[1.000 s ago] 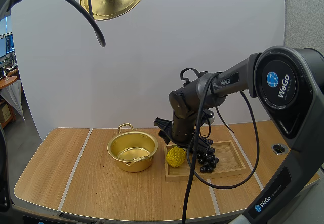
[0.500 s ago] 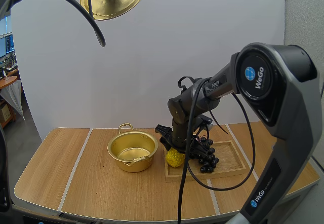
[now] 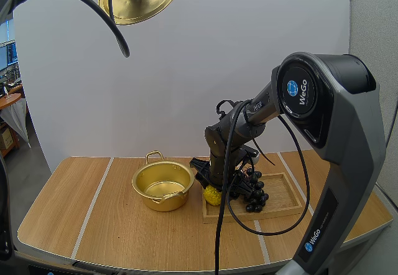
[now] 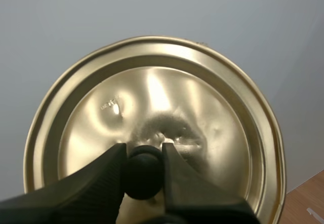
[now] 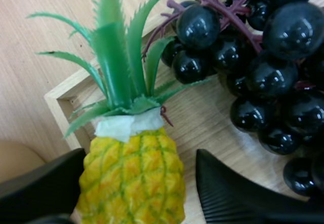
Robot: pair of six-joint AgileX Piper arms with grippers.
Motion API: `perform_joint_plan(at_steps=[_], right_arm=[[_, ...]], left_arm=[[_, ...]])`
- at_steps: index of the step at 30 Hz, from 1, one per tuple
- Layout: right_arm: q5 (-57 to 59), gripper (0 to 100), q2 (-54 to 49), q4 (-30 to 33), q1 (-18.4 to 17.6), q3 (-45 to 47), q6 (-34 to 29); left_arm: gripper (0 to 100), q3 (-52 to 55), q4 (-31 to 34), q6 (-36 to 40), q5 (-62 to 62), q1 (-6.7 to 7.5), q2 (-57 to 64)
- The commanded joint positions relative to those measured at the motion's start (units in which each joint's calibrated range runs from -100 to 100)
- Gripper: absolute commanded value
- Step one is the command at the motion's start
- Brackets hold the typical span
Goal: Open the pot, put the pineapple inside, and close it
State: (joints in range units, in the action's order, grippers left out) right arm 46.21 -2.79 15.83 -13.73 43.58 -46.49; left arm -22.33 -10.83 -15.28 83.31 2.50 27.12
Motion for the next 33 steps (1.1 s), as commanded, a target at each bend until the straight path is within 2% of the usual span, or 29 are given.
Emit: perform_joint_plan(at_steps=[1, 5, 7, 8, 10, 12, 20, 21, 23, 24, 31, 33], right_arm=[[0.0, 68, -0.3, 0.3, 0.1, -0.3, -0.4], [0.0, 66, -0.3, -1.5, 0.1, -0.3, -0.4], [0.0, 61, -0.3, -2.3, 0.1, -0.3, -0.4], [0.0, 54, -0.3, -2.3, 0.1, -0.3, -0.4], [-0.3, 34, -0.3, -2.3, 0.1, -0.3, -0.4], [-1.4, 26, -0.3, -2.3, 0.1, -0.3, -0.4], [0.3, 24, -0.4, -2.8, 0.1, -0.3, -0.4], [1.0, 19, -0.4, -3.3, 0.1, -0.3, -0.4], [2.7, 2, -0.4, -3.5, 0.1, -0.3, -0.4], [2.7, 0, -0.4, -3.5, 0.1, -0.3, -0.4], [2.7, 0, -0.4, -3.5, 0.1, -1.3, 0.0], [3.0, 0, -0.8, -3.6, 0.1, -3.7, 4.5]], left_arm=[[0, -0.4, -0.5, 0.2, -0.6, 0.2, 0.3], [0, -0.4, -0.5, 0.2, -0.6, 0.2, 0.3], [0, -0.4, -0.5, 0.2, -0.6, 0.2, 0.3], [0, -0.4, -0.5, 0.2, -0.6, 0.2, 0.3], [0, -0.4, -0.5, 0.2, -0.6, 0.2, 0.3], [0, -0.4, -0.5, 0.2, -0.6, 0.2, 0.3], [0, -0.4, -0.5, 0.2, -0.6, 0.2, 0.3], [0, -0.4, -0.5, 0.2, -0.6, 0.2, 0.3], [0, -0.4, -0.5, 0.2, -0.6, 0.2, 0.3], [0, -0.4, -0.5, 0.2, -0.6, 0.2, 0.3], [0, -0.4, -0.5, 0.2, -0.6, 0.2, 0.3], [0, -0.4, -0.5, 0.2, -0.6, 0.2, 0.3]])
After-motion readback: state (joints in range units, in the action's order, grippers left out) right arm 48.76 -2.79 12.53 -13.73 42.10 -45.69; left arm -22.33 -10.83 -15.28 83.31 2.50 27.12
